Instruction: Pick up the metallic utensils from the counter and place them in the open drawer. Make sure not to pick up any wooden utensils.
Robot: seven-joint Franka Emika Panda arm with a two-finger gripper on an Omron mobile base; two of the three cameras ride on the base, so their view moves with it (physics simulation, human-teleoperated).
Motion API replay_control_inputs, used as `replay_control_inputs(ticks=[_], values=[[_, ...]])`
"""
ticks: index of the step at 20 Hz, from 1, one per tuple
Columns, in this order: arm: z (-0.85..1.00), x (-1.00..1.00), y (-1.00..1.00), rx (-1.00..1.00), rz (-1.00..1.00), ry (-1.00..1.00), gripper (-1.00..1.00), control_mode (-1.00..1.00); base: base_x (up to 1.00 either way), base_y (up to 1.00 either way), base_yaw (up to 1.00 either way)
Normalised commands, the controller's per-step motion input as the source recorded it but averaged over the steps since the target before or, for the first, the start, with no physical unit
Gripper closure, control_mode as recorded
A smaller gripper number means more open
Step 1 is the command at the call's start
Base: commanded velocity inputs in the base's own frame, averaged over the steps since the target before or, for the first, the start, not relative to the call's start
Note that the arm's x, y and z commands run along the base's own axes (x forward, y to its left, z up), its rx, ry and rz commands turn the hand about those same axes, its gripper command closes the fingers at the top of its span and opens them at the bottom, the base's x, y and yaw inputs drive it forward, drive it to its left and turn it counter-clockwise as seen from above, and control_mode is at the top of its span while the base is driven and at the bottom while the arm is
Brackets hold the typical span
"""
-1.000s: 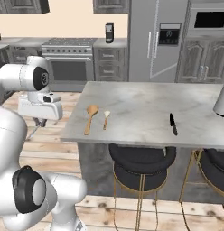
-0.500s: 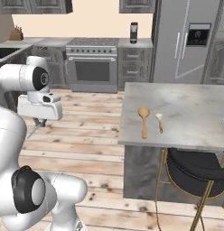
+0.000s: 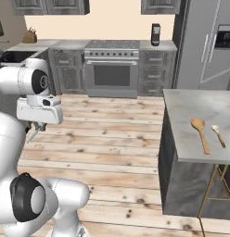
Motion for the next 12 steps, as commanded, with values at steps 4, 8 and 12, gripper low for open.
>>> replay_control_inputs(ticks=[4, 8, 12], values=[[0.0, 0.0, 0.0, 0.0, 0.0, 0.0, 1.0, 1.0, 0.88, 0.83, -0.08], [0.0, 0.0, 0.0, 0.0, 0.0, 0.0, 1.0, 1.0, 1.0, 0.33, -0.01], [0.0, 0.0, 0.0, 0.0, 0.0, 0.0, 1.0, 1.0, 1.0, 0.05, 0.02]])
